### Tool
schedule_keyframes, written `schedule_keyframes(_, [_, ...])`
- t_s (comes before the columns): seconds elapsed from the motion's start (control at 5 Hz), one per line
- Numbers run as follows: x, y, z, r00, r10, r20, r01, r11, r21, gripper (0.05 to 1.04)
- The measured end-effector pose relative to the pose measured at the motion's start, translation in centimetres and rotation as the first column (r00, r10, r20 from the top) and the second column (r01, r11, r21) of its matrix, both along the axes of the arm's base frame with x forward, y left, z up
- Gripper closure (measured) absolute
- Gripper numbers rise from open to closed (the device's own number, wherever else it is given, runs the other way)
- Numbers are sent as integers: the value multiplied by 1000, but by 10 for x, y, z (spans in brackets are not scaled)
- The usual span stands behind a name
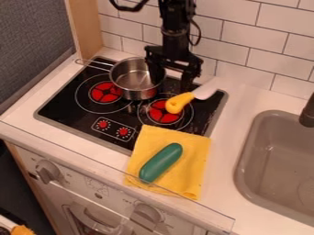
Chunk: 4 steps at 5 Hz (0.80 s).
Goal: Moved the silver pot to the lower part of the left burner
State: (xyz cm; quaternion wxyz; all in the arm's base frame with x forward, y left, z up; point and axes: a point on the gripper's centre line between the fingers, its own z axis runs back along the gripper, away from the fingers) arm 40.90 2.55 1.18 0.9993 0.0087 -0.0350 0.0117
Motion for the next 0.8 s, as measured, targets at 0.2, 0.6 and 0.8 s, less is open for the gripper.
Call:
schedule_keyframes(0.2, [4, 1, 0, 1000, -2, 0, 2, 1000, 7, 433])
schedule_keyframes(0.6, [-4, 7, 1, 1000, 10, -11, -10, 1000, 6, 924])
schedule_keyframes(0.8, [-14, 16, 30, 997, 67, 39, -67, 998, -3, 1003])
